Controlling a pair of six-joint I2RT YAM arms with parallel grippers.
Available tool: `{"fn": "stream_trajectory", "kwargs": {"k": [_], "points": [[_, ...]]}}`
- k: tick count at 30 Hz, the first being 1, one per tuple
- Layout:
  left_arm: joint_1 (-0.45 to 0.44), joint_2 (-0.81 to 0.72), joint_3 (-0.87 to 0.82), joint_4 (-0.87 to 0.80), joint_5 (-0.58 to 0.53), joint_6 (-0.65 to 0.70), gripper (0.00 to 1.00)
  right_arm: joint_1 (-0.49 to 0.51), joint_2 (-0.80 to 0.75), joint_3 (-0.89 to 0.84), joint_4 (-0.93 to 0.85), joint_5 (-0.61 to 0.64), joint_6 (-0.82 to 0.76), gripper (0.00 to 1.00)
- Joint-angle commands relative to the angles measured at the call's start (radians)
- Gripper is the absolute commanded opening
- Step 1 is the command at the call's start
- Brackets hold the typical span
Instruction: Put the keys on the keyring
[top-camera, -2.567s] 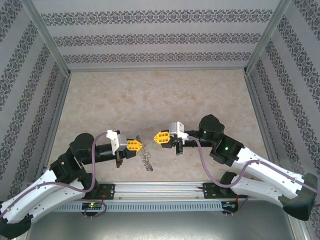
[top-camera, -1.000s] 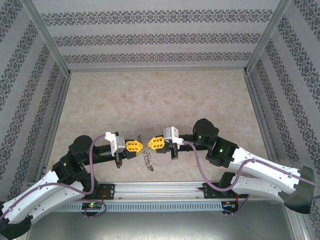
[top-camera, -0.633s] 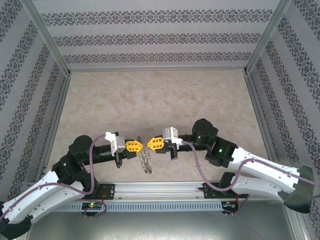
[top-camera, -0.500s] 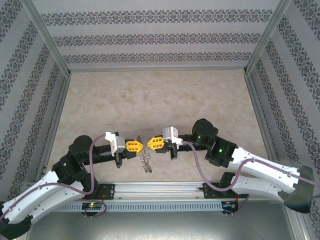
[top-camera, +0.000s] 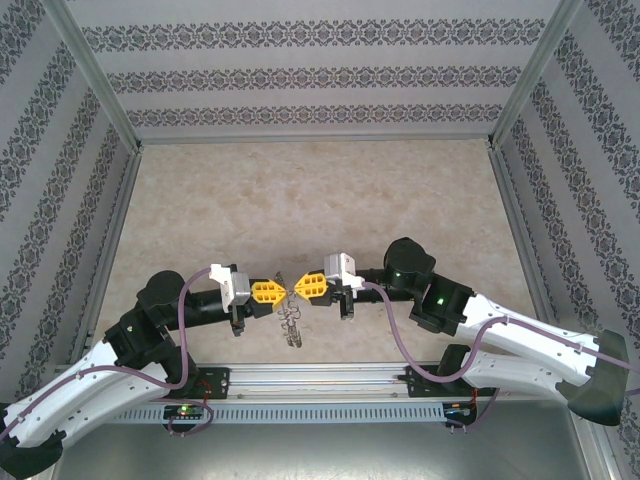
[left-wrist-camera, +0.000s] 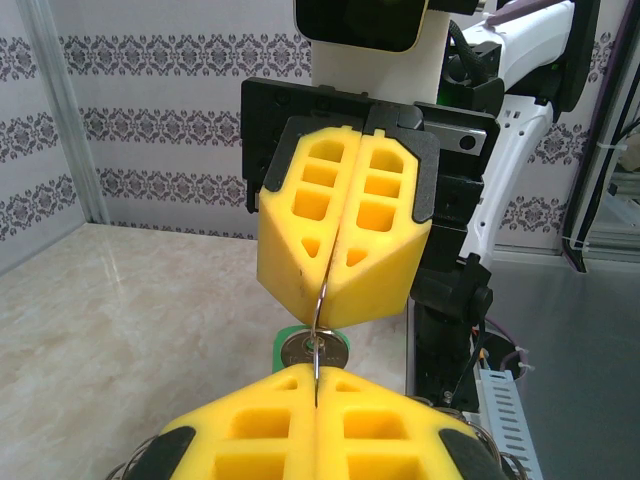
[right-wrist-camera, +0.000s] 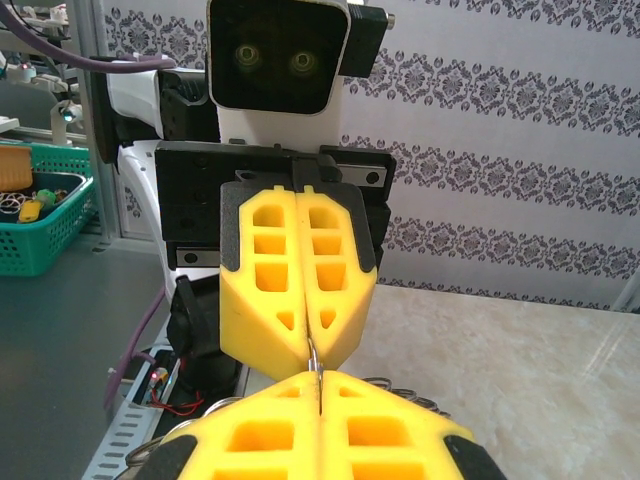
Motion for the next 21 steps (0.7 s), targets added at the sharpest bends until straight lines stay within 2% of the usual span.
{"fn": "stream_trajectory", "kwargs": {"k": [1, 21], "points": [[-0.012, -0.012, -0.005, 0.082, 0.012, -0.011, 0.0, 0.014, 0.005, 0.035, 0.031, -0.011, -0.018, 0.0], [-0.012, -0.017, -0.005, 0.075, 0.005, -0.006, 0.0, 0.015, -0.006, 0.037, 0.029, -0.01, -0.02, 0.0]]}}
